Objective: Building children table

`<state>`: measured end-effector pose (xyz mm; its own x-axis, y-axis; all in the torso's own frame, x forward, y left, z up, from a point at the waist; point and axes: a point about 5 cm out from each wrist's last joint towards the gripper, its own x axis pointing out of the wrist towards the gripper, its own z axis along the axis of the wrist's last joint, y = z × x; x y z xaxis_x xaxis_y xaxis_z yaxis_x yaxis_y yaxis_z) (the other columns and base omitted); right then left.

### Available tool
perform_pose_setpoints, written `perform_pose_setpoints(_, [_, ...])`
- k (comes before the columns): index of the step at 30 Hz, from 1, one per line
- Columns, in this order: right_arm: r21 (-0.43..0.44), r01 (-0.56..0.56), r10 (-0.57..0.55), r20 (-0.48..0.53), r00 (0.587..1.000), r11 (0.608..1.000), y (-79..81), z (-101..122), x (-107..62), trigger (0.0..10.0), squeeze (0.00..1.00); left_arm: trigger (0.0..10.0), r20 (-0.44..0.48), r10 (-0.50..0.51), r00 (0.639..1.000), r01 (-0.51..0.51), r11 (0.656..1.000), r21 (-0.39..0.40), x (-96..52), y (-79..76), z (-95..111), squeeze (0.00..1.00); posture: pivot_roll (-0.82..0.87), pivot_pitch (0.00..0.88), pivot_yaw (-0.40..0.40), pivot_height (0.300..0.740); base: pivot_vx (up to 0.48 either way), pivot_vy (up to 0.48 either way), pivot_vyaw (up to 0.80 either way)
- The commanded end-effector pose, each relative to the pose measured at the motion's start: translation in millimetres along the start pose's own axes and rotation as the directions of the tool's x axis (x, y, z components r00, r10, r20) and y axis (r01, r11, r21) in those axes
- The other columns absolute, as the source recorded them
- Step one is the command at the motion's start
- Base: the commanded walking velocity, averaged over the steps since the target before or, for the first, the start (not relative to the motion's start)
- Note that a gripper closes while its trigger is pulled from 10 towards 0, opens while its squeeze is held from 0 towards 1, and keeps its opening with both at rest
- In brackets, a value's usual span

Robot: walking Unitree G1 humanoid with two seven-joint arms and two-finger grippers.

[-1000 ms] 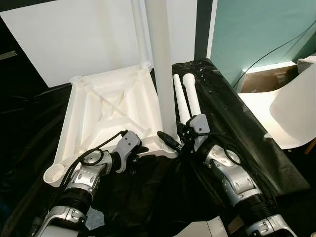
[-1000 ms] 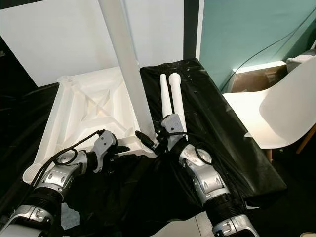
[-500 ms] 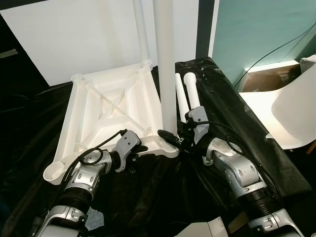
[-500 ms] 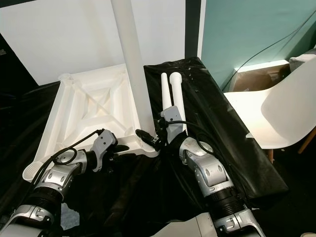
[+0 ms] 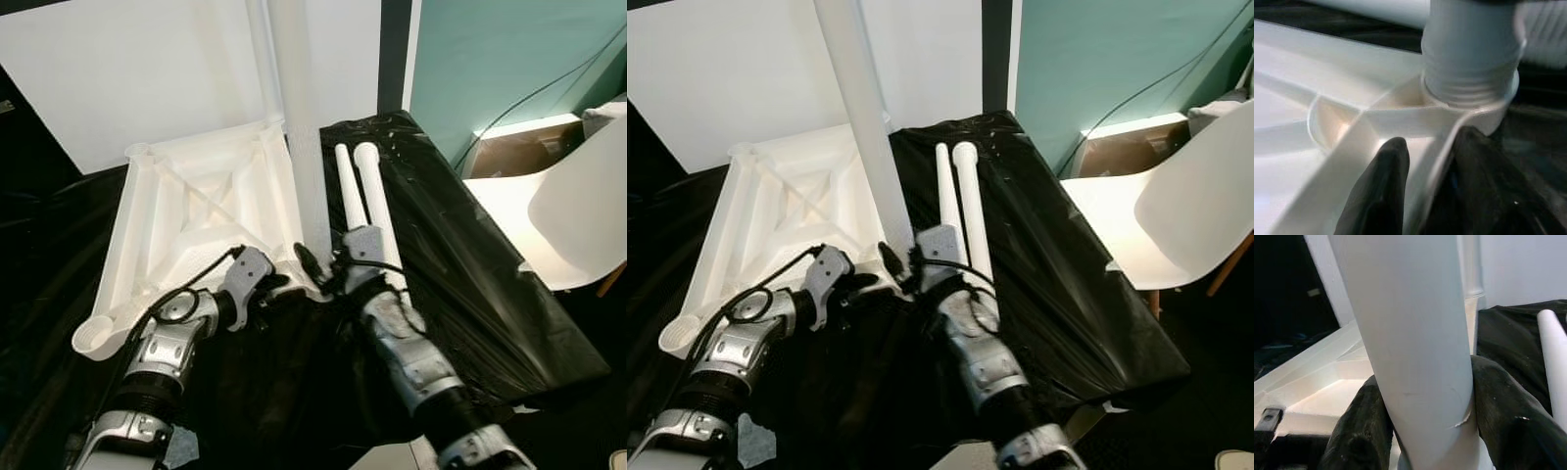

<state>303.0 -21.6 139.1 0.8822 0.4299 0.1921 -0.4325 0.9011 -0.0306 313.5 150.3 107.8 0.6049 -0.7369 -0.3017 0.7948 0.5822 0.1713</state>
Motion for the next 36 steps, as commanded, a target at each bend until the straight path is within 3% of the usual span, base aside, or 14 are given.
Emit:
perform_pose_setpoints(1, [0.079,0.009,-0.006,-0.038,0.999,0.997,14.8,-8,2.9,10.0,0.0,10.0,-0.04,0.106,0.994,-0.106,0.994,-0.008,-8.3,6.4,-8,0.0,0.06,0.0,0.095,0.74,0.0,0.0,0.0])
perform_pose_setpoints(4, [0.087,-0.015,0.018,-0.03,0.999,0.996,20.4,-7,4.5,10.0,0.0,10.0,-0.042,0.113,0.993,-0.113,0.993,-0.013,-10.1,6.1,-10,0.0,0.07,0.0,0.09,0.74,0.0,0.0,0.0])
perform_pose_setpoints(12, [0.029,-0.081,0.081,-0.012,0.997,0.996,13.5,-11,1.9,10.0,0.0,10.0,-0.043,0.12,0.992,-0.122,0.992,-0.032,-7.2,1.6,-13,0.0,0.03,0.0,0.071,0.74,0.0,0.0,0.0])
perform_pose_setpoints(20, [-0.037,-0.061,0.062,0.023,0.998,0.997,-1.3,-7,-2.4,10.0,0.0,10.0,-0.067,0.091,0.994,-0.095,0.994,-0.055,7.6,-2.6,-14,0.0,-0.03,0.0,0.074,0.74,0.0,0.0,0.0])
perform_pose_setpoints(21, [-0.044,-0.054,0.056,0.025,0.998,0.998,-4.8,-7,-3.6,10.0,0.0,8.5,-0.084,0.083,0.993,-0.088,0.995,-0.057,11.0,-2.6,-14,0.0,-0.03,0.0,0.075,0.74,0.0,0.0,0.0])
perform_pose_setpoints(22, [-0.044,-0.054,0.056,0.025,0.998,0.998,-4.8,-7,-3.6,10.0,0.0,8.5,-0.084,0.083,0.993,-0.088,0.995,-0.057,11.0,-2.6,-14,0.0,-0.03,0.0,0.075,0.74,0.0,0.0,0.0])
perform_pose_setpoints(23, [-0.048,-0.048,0.049,0.025,0.998,0.998,-8.7,-7,-4.7,10.0,0.0,2.0,-0.101,0.07,0.992,-0.076,0.995,-0.059,13.5,-2.8,-14,0.0,-0.04,0.0,0.079,0.74,0.0,0.0,0.0])
perform_pose_setpoints(24, [-0.048,-0.048,0.049,0.025,0.998,0.998,-8.7,-7,-4.7,10.0,0.0,2.0,-0.101,0.07,0.992,-0.076,0.995,-0.059,13.5,-2.8,-14,0.0,-0.04,0.0,0.079,0.74,0.0,0.0,0.0])
perform_pose_setpoints(25, [-0.052,-0.043,0.045,0.025,0.999,0.998,-11.7,-7,-5.5,10.0,0.0,0.0,-0.113,0.051,0.992,-0.058,0.996,-0.061,15.0,-3.5,-14,0.0,-0.04,0.0,0.084,0.74,0.0,0.0,0.0])
perform_pose_setpoints(32, [-0.071,-0.049,0.051,0.03,0.998,0.996,-23.0,-5,-6.2,10.0,0.0,0.0,-0.141,-0.04,0.989,0.038,0.999,-0.022,17.1,-9.6,-14,0.0,-0.06,0.0,0.095,0.74,0.0,0.0,0.0])
perform_pose_setpoints(33, [-0.082,-0.059,0.061,0.032,0.998,0.995,-23.9,-3,-5.5,10.0,0.0,7.3,-0.15,-0.033,0.988,0.033,0.999,-0.007,18.1,-9.1,-14,0.0,-0.06,0.0,0.099,0.74,0.0,0.0,0.0])
perform_pose_setpoints(34, [-0.092,-0.075,0.078,0.027,0.997,0.993,-24.2,-2,-4.7,10.0,0.0,10.0,-0.155,-0.021,0.988,0.022,1.0,0.005,19.1,-8.0,-14,0.0,-0.06,0.0,0.098,0.74,0.0,0.0,0.0])
perform_pose_setpoints(35, [-0.099,-0.086,0.089,0.022,0.996,0.991,-24.3,-2,-4.2,10.0,0.0,10.0,-0.159,-0.011,0.987,0.013,1.0,0.012,20.2,-6.8,-13,0.0,-0.06,0.0,0.098,0.74,0.0,0.0,0.0])
perform_pose_setpoints(36, [-0.104,-0.096,0.098,0.018,0.995,0.99,-24.8,-1,-3.5,10.0,1.0,10.0,-0.159,-0.007,0.987,0.01,1.0,0.015,21.1,-5.8,-13,0.0,-0.07,0.0,0.097,0.74,0.0,0.0,0.0])
